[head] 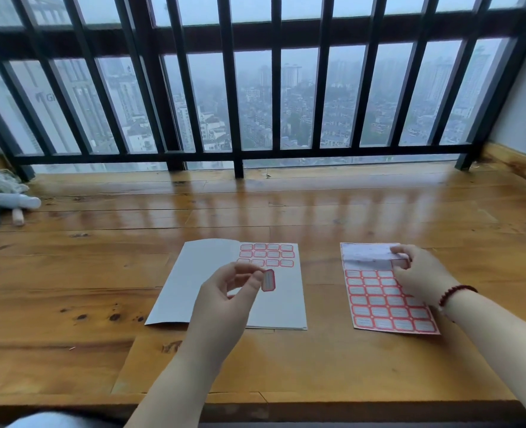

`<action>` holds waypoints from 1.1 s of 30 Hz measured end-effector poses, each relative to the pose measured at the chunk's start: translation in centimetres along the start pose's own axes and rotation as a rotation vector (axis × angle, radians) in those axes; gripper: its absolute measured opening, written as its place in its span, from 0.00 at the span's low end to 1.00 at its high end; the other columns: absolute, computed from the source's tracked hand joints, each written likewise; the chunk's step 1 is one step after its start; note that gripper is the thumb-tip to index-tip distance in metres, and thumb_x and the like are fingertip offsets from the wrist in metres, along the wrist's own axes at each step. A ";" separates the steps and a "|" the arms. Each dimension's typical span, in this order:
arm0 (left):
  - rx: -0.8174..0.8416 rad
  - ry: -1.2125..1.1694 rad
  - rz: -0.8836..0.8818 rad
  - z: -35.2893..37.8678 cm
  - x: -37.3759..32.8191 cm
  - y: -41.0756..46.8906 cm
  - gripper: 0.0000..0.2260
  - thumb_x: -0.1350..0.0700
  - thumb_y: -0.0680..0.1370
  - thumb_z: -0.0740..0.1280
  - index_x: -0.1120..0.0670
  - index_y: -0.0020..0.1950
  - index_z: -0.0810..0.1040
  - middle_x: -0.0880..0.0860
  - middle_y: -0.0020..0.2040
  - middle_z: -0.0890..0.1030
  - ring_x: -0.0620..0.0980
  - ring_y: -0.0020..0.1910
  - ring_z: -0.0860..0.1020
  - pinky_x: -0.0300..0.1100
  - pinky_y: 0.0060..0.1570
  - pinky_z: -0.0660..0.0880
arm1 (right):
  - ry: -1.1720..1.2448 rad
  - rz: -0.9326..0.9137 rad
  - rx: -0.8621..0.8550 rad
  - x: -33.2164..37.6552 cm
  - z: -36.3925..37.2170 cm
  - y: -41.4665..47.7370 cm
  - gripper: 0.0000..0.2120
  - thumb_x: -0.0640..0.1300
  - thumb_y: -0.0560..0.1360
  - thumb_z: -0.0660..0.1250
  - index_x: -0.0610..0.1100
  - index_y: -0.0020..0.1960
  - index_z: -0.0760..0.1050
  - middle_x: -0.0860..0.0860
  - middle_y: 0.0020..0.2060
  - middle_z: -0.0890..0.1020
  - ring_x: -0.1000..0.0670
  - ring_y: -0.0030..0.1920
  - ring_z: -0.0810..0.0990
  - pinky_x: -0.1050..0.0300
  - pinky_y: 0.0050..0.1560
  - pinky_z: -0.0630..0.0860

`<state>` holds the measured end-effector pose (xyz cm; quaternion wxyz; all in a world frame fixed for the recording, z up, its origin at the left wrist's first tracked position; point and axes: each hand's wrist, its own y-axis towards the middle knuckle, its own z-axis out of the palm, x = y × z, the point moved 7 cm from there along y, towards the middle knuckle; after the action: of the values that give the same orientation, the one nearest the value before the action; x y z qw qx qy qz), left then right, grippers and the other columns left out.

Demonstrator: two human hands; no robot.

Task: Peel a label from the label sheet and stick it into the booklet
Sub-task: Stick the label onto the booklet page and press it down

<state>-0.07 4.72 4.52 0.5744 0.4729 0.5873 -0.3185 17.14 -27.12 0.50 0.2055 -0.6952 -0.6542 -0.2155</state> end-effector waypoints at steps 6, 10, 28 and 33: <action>0.168 0.099 -0.075 0.7 1.0 0.2 0.04 0.51 0.76 0.68 0.41 0.44 0.81 0.40 0.42 0.83 0.36 0.44 0.78 0.36 0.43 0.70 | -0.192 -0.078 -0.087 2.4 0.2 -1.6 0.20 0.47 0.73 0.63 0.51 0.65 0.68 0.44 0.62 0.70 0.41 0.62 0.66 0.45 0.64 0.64; 0.351 0.350 -0.047 2.1 1.7 0.1 0.04 0.49 0.75 0.69 0.39 0.42 0.80 0.36 0.42 0.82 0.33 0.44 0.78 0.30 0.39 0.70 | 0.107 -0.448 0.048 9.8 2.0 -6.3 0.11 0.48 0.74 0.65 0.52 0.56 0.75 0.54 0.52 0.77 0.50 0.56 0.73 0.53 0.60 0.69; 0.400 0.559 -0.031 1.4 3.4 3.7 0.06 0.44 0.71 0.67 0.40 0.44 0.72 0.40 0.41 0.81 0.43 0.47 0.77 0.42 0.42 0.73 | 0.116 -0.763 0.214 16.3 8.3 -12.7 0.12 0.42 0.76 0.61 0.52 0.57 0.70 0.57 0.43 0.76 0.53 0.50 0.73 0.56 0.53 0.72; 0.112 0.931 0.050 -1.1 4.8 6.6 0.08 0.49 0.75 0.64 0.42 0.53 0.74 0.43 0.53 0.78 0.51 0.59 0.69 0.49 0.54 0.63 | 0.226 -0.612 0.144 15.8 8.0 -10.9 0.12 0.40 0.74 0.65 0.52 0.55 0.73 0.58 0.39 0.78 0.58 0.43 0.76 0.67 0.43 0.71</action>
<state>6.16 8.95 1.14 0.2310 0.6095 0.7530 -0.0898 7.29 -8.98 2.94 0.2513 -0.4219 -0.8192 -0.2963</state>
